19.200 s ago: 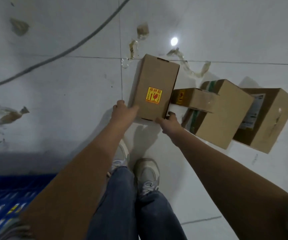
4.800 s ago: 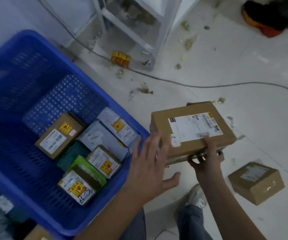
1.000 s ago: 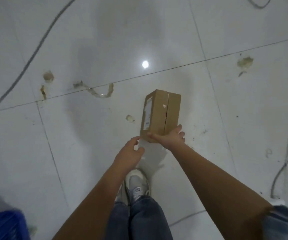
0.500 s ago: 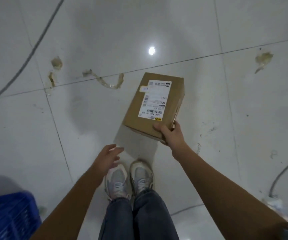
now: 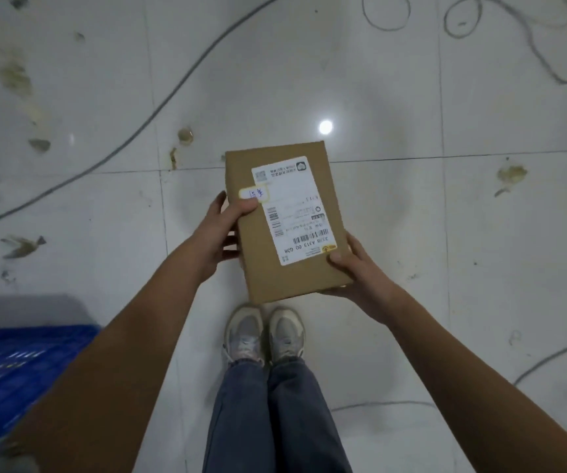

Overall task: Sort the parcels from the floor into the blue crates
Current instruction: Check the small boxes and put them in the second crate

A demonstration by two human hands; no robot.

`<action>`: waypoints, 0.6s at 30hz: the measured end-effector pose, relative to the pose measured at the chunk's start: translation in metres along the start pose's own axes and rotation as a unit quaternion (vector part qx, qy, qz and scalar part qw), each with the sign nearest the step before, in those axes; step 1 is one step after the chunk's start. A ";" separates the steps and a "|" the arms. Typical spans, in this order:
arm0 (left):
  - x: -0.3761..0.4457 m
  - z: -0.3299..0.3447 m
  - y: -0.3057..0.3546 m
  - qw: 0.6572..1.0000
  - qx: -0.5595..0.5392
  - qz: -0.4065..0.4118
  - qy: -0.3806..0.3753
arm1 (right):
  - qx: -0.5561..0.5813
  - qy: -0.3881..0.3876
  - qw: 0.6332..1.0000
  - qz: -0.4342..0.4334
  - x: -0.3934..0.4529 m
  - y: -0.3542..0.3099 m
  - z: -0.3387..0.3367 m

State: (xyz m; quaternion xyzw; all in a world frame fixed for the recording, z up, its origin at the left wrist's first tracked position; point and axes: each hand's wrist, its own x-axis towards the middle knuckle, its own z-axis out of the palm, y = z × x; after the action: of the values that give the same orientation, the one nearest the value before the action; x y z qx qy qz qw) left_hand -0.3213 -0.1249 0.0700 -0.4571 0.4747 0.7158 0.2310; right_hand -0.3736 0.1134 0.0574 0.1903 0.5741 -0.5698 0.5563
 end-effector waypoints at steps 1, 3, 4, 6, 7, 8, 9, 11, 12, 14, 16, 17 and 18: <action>-0.008 -0.004 -0.006 0.998 -0.055 0.014 0.023 | 0.041 0.034 0.999 0.012 -0.003 -0.001 0.006; -0.027 -0.010 -0.020 0.982 -0.179 0.040 0.053 | 0.089 0.062 0.993 0.040 -0.007 0.000 0.024; -0.035 -0.011 -0.029 0.968 -0.238 0.051 0.064 | 0.095 0.057 0.993 0.049 -0.007 0.001 0.035; -0.054 -0.010 -0.045 0.937 -0.330 0.074 0.083 | 0.090 0.034 0.995 0.036 -0.003 -0.001 0.061; -0.063 -0.011 -0.051 0.925 -0.359 0.086 0.092 | 0.064 0.021 0.998 0.017 -0.001 -0.004 0.075; -0.071 -0.013 -0.055 0.917 -0.376 0.096 0.096 | 0.019 0.008 1.000 -0.003 0.001 -0.006 0.085; -0.079 -0.016 -0.057 0.914 -0.381 0.102 0.098 | -0.027 -0.008 0.999 -0.020 0.003 -0.008 0.094; -0.095 -0.031 -0.058 0.914 -0.375 0.104 0.112 | -0.081 -0.030 0.996 -0.032 0.004 -0.011 0.105; -0.103 -0.045 -0.058 0.909 -0.380 0.110 0.133 | -0.096 -0.040 0.994 -0.035 0.004 -0.013 0.108; -0.116 -0.087 -0.062 0.882 -0.403 0.130 0.205 | -0.131 -0.065 0.988 -0.040 0.003 -0.016 0.112; -0.128 -0.131 -0.071 0.880 -0.382 0.136 0.249 | -0.181 -0.102 0.978 -0.031 0.003 -0.019 0.120; -0.135 -0.149 -0.077 0.900 -0.336 0.134 0.244 | -0.209 -0.128 0.969 -0.024 0.001 -0.019 0.127; -0.141 -0.162 -0.083 0.926 -0.277 0.127 0.224 | -0.241 -0.156 0.958 -0.016 0.000 -0.020 0.137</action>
State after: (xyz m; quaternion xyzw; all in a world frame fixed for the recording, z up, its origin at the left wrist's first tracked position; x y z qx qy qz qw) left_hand -0.1202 -0.2179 0.1325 -0.5868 0.3509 0.7215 -0.1100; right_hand -0.3326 -0.0106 0.1029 -0.0495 0.6032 -0.4461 0.6593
